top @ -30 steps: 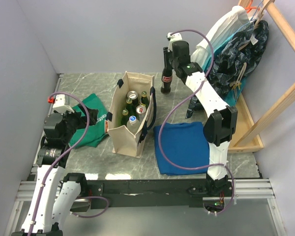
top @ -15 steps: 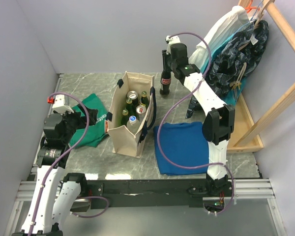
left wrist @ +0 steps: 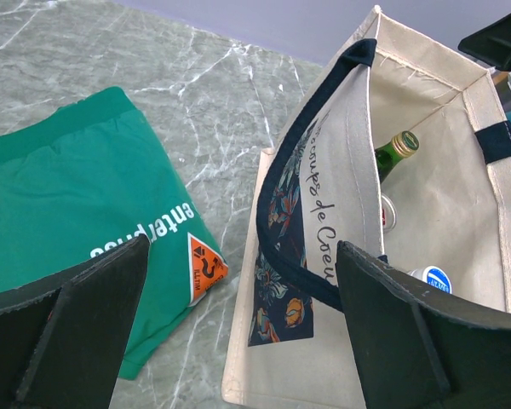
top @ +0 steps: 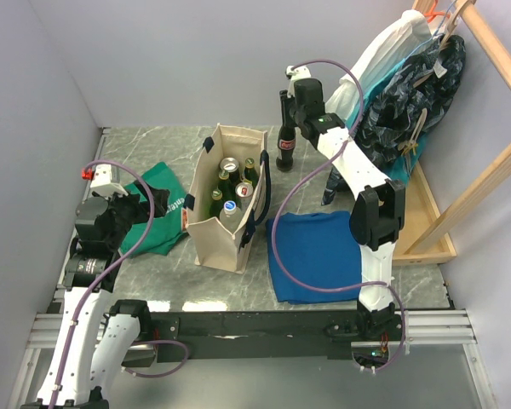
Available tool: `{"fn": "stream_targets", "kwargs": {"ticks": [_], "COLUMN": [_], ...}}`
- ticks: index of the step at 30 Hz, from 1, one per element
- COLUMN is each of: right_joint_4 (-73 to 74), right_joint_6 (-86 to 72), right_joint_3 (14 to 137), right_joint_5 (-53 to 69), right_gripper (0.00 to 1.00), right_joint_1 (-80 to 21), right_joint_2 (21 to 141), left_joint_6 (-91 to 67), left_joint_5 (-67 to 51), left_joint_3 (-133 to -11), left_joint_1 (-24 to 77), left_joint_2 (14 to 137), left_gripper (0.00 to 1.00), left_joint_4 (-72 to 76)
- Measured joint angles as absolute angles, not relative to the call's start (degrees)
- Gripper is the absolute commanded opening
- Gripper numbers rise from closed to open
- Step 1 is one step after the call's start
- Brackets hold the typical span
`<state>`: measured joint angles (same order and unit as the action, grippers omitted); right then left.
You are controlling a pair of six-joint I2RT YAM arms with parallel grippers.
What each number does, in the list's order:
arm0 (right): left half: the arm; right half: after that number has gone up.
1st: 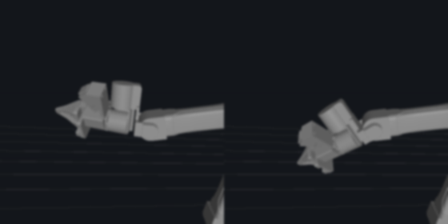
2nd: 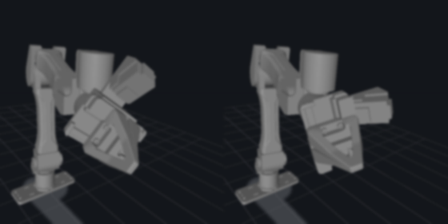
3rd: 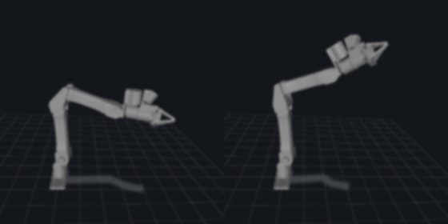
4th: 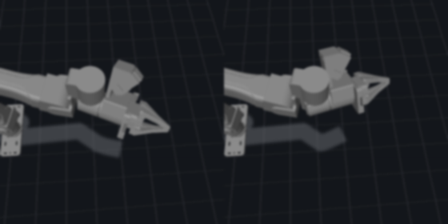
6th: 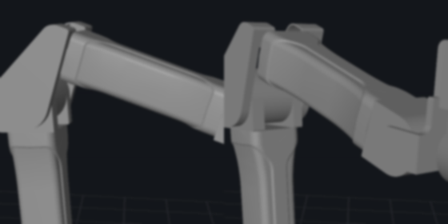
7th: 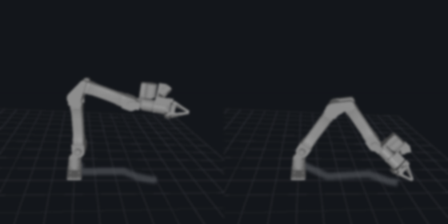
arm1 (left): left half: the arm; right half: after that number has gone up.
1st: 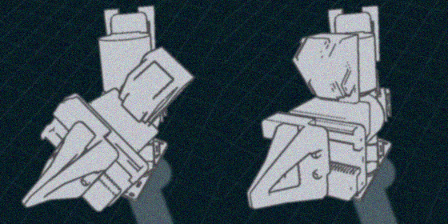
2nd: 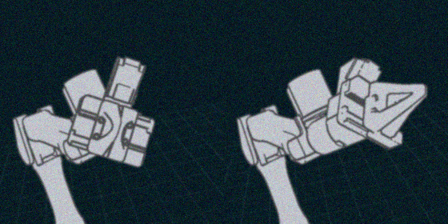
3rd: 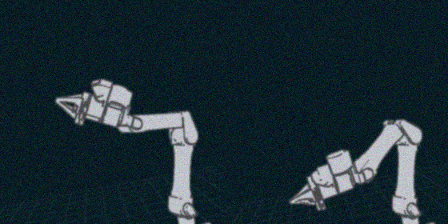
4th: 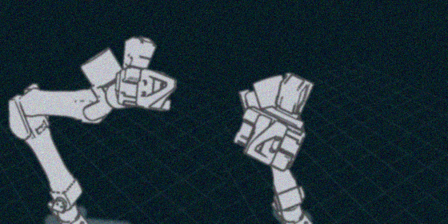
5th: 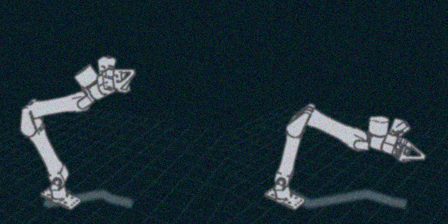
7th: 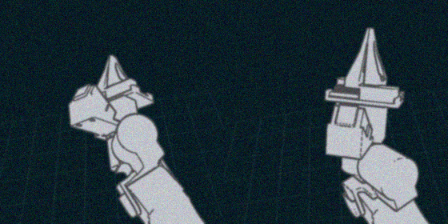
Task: Take the beverage out of the canvas bag
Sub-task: Place the drink at the center of the board.
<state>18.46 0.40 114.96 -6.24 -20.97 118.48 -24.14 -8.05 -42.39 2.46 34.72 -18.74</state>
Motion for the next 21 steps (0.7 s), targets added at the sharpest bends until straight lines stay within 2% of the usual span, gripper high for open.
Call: {"fn": "stream_targets", "kwargs": {"ticks": [21], "right_joint_4": [18.52], "right_joint_6": [0.43], "right_joint_3": [114.96], "right_joint_5": [-5.26], "right_gripper": [0.0], "right_joint_1": [-20.97], "right_joint_2": [118.5], "left_joint_6": [-24.16], "left_joint_5": [-8.05], "left_joint_3": [-42.39], "left_joint_1": [2.46], "left_joint_2": [34.65], "left_gripper": [0.96], "left_joint_4": [-18.74]}}
